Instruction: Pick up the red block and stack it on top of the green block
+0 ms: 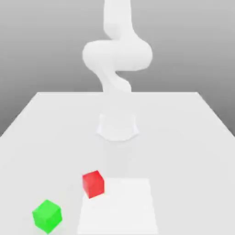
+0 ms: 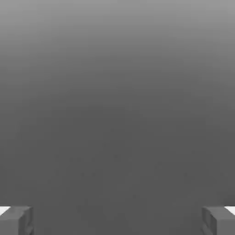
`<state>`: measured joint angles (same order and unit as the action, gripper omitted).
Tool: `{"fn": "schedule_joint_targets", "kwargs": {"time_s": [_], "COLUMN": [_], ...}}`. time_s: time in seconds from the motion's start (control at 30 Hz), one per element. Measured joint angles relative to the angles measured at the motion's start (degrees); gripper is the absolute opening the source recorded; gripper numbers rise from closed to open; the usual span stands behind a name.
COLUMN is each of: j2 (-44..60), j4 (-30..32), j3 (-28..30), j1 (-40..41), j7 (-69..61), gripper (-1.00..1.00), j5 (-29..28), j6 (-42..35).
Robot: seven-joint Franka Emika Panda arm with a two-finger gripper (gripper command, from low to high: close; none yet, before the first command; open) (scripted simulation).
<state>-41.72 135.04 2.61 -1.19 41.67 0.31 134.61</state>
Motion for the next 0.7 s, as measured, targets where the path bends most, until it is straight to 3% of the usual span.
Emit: {"fn": "schedule_joint_targets", "kwargs": {"time_s": [0.4,0.57,0.7], "j2": [24.0,36.4,43.1], "j4": [17.8,26.3,27.2], "j3": [11.5,14.2,13.8], "j1": [-5.1,-4.5,-4.1], "j7": [-22.9,-32.3,-36.7], "gripper": [0.00,0.00,0.00], "j5": [0.9,-1.5,1.2], "j6": [15.9,24.2,29.5]}}
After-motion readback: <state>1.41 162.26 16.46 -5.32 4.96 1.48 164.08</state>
